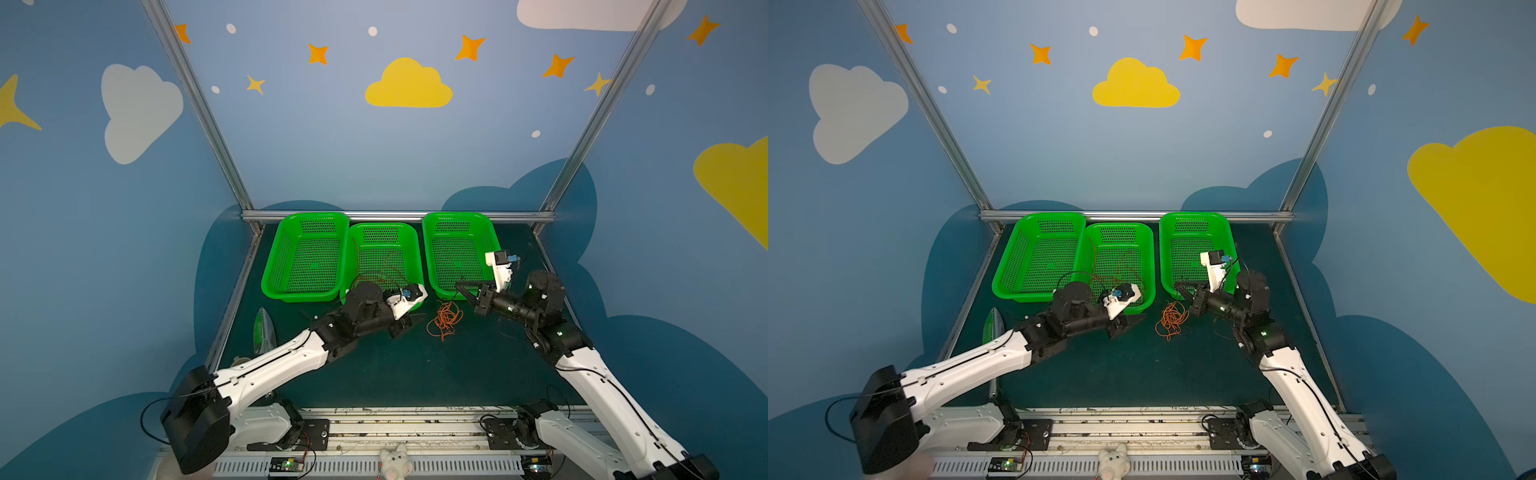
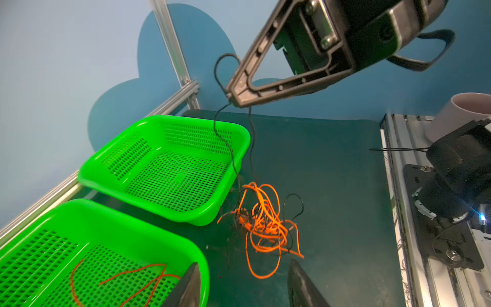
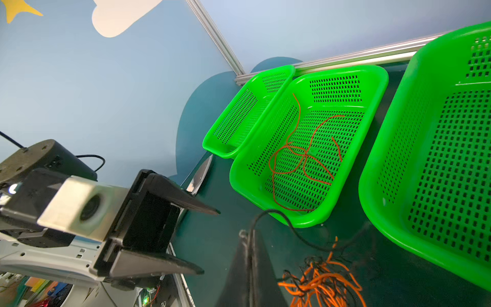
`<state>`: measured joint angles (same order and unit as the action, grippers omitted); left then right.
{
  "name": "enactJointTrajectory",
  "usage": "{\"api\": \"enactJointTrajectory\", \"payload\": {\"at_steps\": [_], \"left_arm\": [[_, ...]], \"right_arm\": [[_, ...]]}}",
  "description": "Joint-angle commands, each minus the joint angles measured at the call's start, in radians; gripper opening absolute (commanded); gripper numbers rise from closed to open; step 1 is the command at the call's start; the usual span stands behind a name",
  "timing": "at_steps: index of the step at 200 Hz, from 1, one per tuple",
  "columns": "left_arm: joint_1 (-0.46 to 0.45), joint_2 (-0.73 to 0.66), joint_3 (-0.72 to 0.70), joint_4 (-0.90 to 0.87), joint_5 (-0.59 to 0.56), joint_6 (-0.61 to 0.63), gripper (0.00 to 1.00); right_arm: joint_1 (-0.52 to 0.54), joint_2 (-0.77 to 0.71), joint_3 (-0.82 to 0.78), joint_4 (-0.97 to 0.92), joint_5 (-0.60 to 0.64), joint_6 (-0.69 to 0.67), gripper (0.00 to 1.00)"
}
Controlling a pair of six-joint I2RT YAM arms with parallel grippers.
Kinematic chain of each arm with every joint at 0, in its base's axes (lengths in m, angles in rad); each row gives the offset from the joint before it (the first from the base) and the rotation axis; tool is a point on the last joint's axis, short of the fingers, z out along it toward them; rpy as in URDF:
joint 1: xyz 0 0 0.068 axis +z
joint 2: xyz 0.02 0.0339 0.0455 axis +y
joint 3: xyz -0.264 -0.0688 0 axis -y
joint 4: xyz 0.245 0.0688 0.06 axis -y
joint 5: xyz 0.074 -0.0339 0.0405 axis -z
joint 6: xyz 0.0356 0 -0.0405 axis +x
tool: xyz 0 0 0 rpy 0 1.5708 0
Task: Untangle and sort cables by color
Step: Untie the cable.
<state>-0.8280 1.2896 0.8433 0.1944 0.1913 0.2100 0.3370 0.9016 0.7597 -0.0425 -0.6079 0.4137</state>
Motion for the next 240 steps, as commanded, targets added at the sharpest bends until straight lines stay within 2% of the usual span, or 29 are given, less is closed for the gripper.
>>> {"api": "enactJointTrajectory", "payload": {"at_steps": [1, 47, 63, 112, 140, 170, 186, 217, 240], "left_arm": [[-0.015, 0.085, 0.03, 0.143, 0.032, -0.075, 0.53], [-0.055, 0.224, 0.099, 0.175, 0.035, -0.086, 0.52], [-0.069, 0.259, 0.114, 0.185, 0.072, -0.088, 0.52], [-0.086, 0.323, 0.142, 0.17, 0.093, -0.097, 0.52], [-0.09, 0.351, 0.159, 0.12, 0.062, -0.087, 0.51], [-0.091, 0.363, 0.147, 0.125, 0.049, -0.086, 0.46], [-0.09, 0.373, 0.152, 0.11, -0.006, -0.086, 0.45], [-0.089, 0.39, 0.158, 0.105, -0.047, -0.085, 0.3], [-0.089, 0.399, 0.168, 0.101, -0.051, -0.087, 0.28]], "right_arm": [[-0.001, -0.031, -0.025, -0.007, 0.017, -0.029, 0.0], [0.005, -0.046, -0.044, -0.013, 0.019, -0.037, 0.0], [0.005, -0.05, -0.055, -0.02, 0.036, -0.041, 0.0], [0.006, -0.052, -0.063, -0.025, 0.072, -0.049, 0.0], [0.005, -0.056, -0.067, -0.027, 0.093, -0.048, 0.0], [0.005, -0.061, -0.074, -0.023, 0.083, -0.055, 0.0], [0.005, -0.064, -0.077, -0.02, 0.08, -0.056, 0.0], [0.005, -0.066, -0.074, -0.019, 0.072, -0.06, 0.0], [0.005, -0.061, -0.067, -0.034, 0.074, -0.065, 0.0]]}}
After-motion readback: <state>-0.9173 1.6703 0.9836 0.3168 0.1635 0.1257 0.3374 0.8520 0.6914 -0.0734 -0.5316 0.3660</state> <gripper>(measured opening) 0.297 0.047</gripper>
